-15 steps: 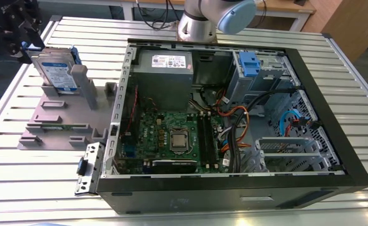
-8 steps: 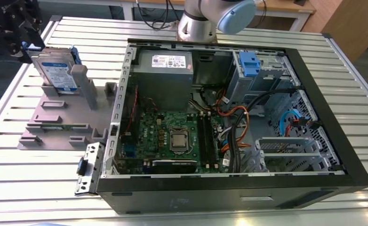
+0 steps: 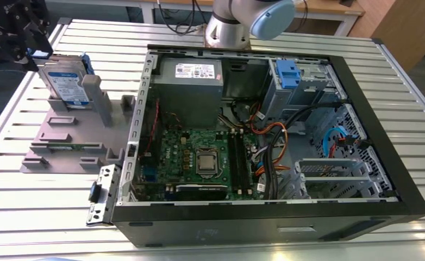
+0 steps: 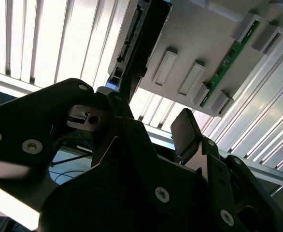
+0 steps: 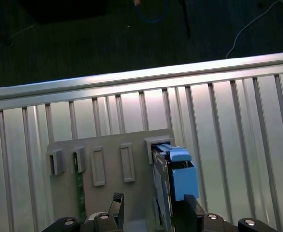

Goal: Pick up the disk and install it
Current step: 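Pick up the disk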

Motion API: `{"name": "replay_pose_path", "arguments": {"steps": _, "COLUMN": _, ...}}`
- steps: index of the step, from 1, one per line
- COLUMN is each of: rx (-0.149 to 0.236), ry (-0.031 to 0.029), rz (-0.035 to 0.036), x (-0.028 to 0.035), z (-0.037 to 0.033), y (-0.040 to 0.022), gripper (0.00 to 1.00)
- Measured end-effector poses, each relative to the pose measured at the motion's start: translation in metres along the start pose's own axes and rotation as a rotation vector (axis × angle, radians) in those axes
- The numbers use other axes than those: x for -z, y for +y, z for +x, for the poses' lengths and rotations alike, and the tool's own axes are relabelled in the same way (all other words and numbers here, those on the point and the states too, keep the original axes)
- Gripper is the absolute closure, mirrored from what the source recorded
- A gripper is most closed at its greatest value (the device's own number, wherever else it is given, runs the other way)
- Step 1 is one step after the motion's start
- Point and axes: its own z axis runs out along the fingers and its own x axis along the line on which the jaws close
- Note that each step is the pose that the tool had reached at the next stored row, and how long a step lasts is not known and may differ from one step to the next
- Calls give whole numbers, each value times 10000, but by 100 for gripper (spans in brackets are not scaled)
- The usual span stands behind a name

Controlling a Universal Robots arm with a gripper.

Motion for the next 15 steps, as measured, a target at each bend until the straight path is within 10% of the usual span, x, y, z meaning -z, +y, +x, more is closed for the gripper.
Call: {"name": "replay_pose_path", "arguments": {"steps": 15, "rx": 3, "ry": -80, "rz": -12, "x": -21, "z": -60, "y": 9, "gripper": 40}}
